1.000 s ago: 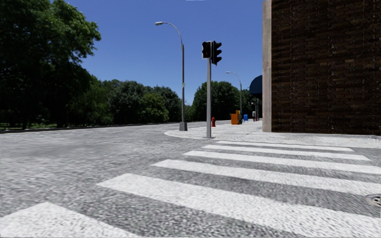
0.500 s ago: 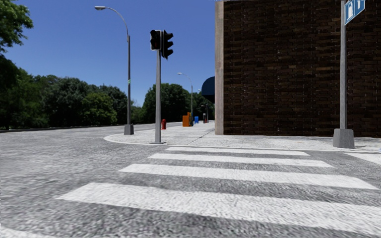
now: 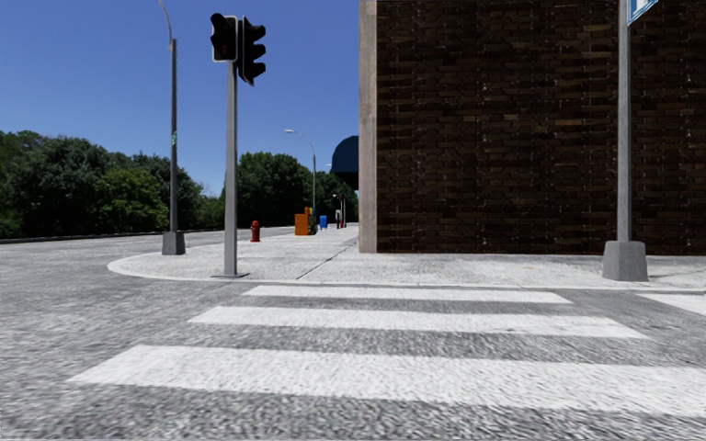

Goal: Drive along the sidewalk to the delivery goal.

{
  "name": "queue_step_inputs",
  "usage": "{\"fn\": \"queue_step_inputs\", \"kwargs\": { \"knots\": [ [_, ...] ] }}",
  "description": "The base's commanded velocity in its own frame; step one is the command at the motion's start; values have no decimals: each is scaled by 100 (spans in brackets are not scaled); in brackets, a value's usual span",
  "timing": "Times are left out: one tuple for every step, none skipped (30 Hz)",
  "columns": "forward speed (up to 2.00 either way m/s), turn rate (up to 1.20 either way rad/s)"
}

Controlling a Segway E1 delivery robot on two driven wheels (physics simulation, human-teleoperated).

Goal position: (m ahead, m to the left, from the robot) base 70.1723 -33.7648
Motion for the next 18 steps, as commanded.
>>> {"fn": "queue_step_inputs", "kwargs": {
  "knots": [
    [200, 0],
    [200, 0],
    [200, 0],
    [200, 0],
    [200, 0],
    [200, 0],
    [200, 0],
    [200, 0],
    [200, 0],
    [200, 0],
    [200, 0],
    [200, 0],
    [200, 0],
    [200, 0],
    [200, 0],
    [200, 0],
    [200, 0],
    [200, 0]
  ]
}}
